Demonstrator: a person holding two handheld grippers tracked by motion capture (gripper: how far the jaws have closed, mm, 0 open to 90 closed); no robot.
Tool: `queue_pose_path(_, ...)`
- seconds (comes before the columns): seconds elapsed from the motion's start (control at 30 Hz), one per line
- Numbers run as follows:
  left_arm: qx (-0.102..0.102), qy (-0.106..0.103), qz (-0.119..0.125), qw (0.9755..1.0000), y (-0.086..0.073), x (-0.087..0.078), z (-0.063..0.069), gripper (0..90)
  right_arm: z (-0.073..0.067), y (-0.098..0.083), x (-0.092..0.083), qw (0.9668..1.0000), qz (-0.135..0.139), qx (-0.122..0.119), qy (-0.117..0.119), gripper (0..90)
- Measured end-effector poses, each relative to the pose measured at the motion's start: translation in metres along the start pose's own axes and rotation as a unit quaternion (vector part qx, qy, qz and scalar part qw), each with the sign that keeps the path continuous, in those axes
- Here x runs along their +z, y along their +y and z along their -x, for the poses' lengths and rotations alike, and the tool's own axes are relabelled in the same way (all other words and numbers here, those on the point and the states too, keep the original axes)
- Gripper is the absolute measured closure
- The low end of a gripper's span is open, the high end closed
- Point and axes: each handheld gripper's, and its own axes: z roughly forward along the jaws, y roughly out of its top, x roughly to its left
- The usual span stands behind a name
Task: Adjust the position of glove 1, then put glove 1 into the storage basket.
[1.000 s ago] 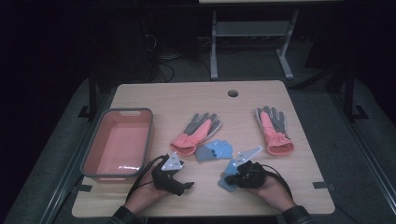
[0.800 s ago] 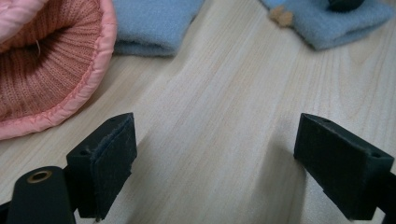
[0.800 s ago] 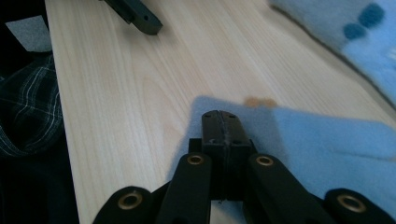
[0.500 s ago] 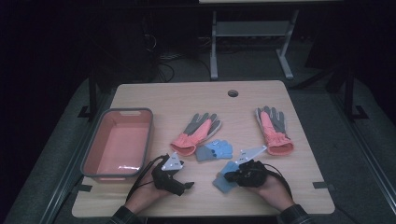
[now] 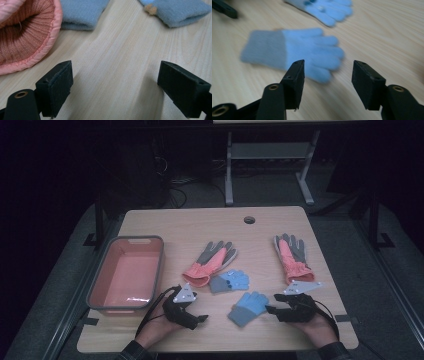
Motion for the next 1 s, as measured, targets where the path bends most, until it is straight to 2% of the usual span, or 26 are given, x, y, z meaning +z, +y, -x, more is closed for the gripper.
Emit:
queue_pose_path(0.13, -0.001, -0.001, 0.001, 1.0, 0.0, 0.0, 0.0, 12.5, 0.012, -0.018, -0.008, 0.9993, -0.013, 0.02, -0.027, 36.0)
queue_pose_path(0.17, -0.001, 0.0, 0.001, 1.0, 0.0, 0.0, 0.0, 12.5, 0.012, -0.018, -0.008, 0.9993, -0.013, 0.02, -0.027, 36.0)
queue_pose_path(0.23, -0.001, 0.0, 0.001, 1.0, 0.0, 0.0, 0.0, 12.5, 0.018, -0.025, -0.009, 0.9986, -0.019, 0.025, -0.043, 34.7)
queue_pose_path(0.37, -0.002, -0.001, 0.001, 1.0, 0.0, 0.0, 0.0, 12.5, 0.021, -0.027, -0.009, 0.9978, -0.021, 0.027, -0.057, 31.9)
queue_pose_path(0.47, 0.001, -0.001, -0.004, 1.0, 0.0, 0.0, 0.0, 12.6, 0.022, -0.029, -0.005, 0.9972, -0.026, 0.018, -0.068, 28.0)
queue_pose_path(0.53, 0.002, 0.0, -0.007, 1.0, 0.001, 0.0, 0.0, 12.5, 0.023, -0.029, -0.005, 0.9971, -0.025, 0.02, -0.069, 27.4)
queue_pose_path(0.63, 0.0, 0.0, -0.011, 0.9999, 0.002, 0.0, 0.001, 12.6, 0.024, -0.03, -0.005, 0.9972, -0.025, 0.021, -0.067, 21.5)
queue_pose_path(0.67, -0.001, 0.0, -0.014, 0.9999, 0.003, 0.0, 0.002, 12.6, 0.025, -0.032, -0.004, 0.9973, -0.019, 0.02, -0.068, 16.8)
queue_pose_path(0.87, -0.001, -0.005, -0.034, 0.9994, 0.009, -0.003, 0.003, 14.0, 0.029, -0.036, -0.003, 0.9979, -0.002, 0.015, -0.063, 12.8)
queue_pose_path(1.0, -0.003, -0.012, -0.031, 0.9994, 0.014, -0.005, 0.005, 15.9, 0.03, -0.04, -0.003, 0.998, 0.009, 0.012, -0.062, 10.9)
